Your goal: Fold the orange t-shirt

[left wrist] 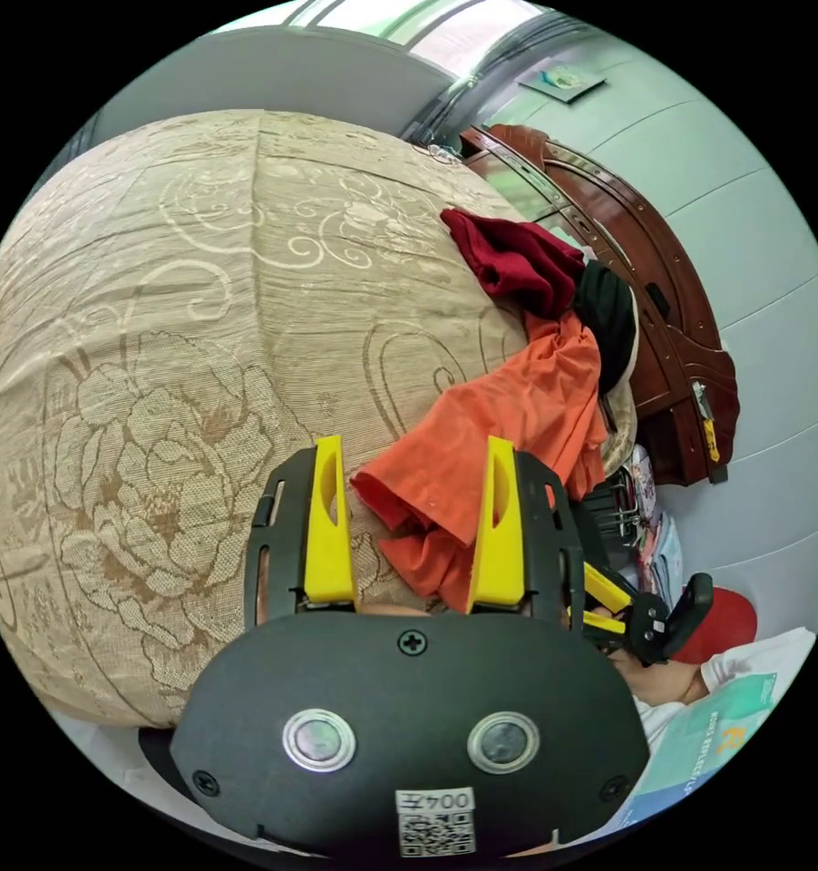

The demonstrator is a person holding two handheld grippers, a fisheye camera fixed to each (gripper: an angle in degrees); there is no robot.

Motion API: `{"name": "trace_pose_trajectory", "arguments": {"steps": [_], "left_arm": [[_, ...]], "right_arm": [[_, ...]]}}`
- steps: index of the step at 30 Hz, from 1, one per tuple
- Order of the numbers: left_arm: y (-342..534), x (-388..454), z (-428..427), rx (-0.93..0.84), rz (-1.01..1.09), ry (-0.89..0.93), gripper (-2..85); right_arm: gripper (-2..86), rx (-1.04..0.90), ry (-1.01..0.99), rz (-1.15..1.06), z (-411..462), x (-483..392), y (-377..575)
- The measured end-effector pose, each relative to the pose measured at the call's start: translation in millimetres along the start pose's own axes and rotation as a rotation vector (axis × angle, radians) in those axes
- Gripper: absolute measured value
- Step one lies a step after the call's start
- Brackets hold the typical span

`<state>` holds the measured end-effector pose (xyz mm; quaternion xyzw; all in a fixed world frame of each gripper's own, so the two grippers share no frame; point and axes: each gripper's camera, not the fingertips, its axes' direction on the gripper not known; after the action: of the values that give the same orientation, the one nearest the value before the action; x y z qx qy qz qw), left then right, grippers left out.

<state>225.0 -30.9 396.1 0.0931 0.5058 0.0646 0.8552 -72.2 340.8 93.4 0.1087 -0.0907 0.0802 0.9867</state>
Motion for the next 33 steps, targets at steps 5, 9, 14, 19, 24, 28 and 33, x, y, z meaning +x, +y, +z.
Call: {"name": "trace_pose_trajectory", "arguments": {"steps": [5,9,14,19,24,28,33], "left_arm": [[-10.0,5.1,9.7,-0.112,0.02,0.09,11.3],[-20.2,-9.0,-13.5,-0.121,-0.05,0.347,3.8],[-54.2,-27.2,-149.9,0.188,-0.099,0.642,3.1],[-84.7,10.3,-350.1,0.435,0.1,0.743,2.5],[-78.7,58.2,-518.9,0.613,0.291,0.68,1.3],[-57.3,68.3,-632.9,0.781,0.319,0.548,0.8],[-32.2,39.3,-671.8,0.851,0.338,0.483,0.6]], "right_arm": [[13.3,-0.111,0.038,0.0,26.1,5.2,1.0],[0.4,0.058,0.013,-0.014,-27.2,28.8,-2.2],[-0.7,0.42,-0.05,0.057,-168.2,107.8,-24.0],[-0.8,0.785,-0.402,0.2,-288.9,196.4,-33.0],[-0.9,0.984,-0.428,0.205,-364.1,202.8,-56.9],[-0.9,1.052,-0.477,0.19,-395.5,203.7,-68.5],[-0.8,0.997,-0.406,0.188,-363.1,210.0,-81.8]]}}
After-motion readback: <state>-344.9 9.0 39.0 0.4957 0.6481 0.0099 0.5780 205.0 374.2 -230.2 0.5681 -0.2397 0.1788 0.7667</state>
